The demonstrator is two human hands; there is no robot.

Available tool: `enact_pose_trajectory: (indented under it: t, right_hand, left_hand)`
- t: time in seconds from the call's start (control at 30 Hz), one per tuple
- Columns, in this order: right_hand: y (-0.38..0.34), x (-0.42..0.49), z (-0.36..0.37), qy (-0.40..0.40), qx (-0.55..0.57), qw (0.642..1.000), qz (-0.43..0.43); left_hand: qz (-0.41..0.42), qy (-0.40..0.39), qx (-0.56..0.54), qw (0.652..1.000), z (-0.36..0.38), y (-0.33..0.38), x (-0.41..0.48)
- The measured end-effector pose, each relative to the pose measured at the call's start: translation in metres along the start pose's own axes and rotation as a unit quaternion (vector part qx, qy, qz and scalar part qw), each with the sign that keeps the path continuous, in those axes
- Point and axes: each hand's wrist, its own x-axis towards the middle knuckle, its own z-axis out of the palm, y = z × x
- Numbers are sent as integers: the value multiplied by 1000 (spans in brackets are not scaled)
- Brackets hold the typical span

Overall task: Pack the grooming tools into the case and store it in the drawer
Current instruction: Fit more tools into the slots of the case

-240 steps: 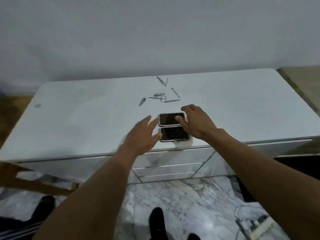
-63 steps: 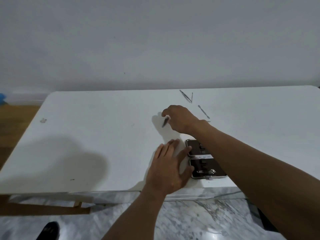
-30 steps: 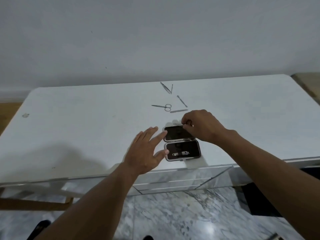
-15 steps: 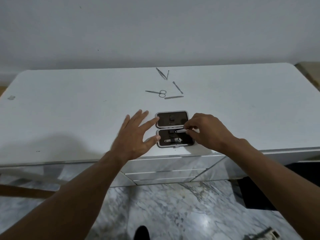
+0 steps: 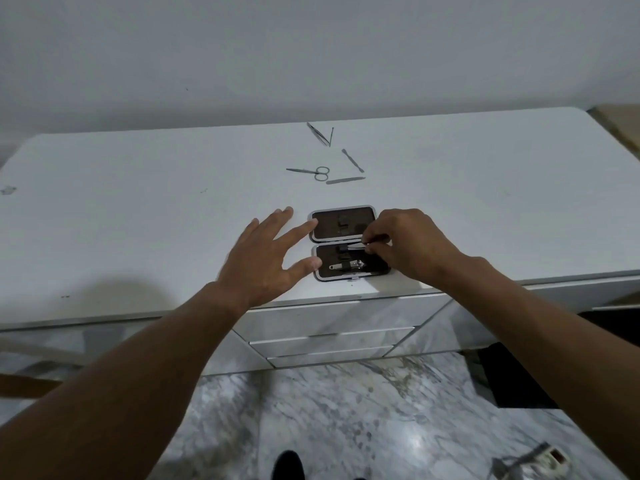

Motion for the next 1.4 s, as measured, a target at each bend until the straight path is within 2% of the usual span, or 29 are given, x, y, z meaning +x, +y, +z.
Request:
enact_pose_trajectory:
  t: [0.33,1.03,1.27,1.4]
  right_hand:
    - [-13,7,10,15,38,999,5]
    - [-14,10,1,-9,47,999,17]
    - [-15,49,-12,41,53,996,62]
    - [-17,84,-9,35,35,996,78]
  left_hand:
    - [-1,9,-9,1000,0,-1,-2]
    - [-21,21,-25,999,-2,5,-1]
    - [-30,23,10,999,-1,7,-1]
    - [-44,22,2,999,-2,7,0]
